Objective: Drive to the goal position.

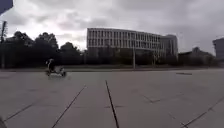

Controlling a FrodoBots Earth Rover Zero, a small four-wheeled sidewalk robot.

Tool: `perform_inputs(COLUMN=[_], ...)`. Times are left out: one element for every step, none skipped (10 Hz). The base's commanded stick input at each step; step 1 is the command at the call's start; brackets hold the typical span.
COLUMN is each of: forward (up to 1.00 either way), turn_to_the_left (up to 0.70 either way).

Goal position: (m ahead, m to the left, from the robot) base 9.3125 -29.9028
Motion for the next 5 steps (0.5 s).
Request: perform_inputs(forward=[0.70, 0.70, 0.70, 0.70, 0.70], turn_to_the_left=[-0.35, -0.35, -0.35, -0.35, -0.35])
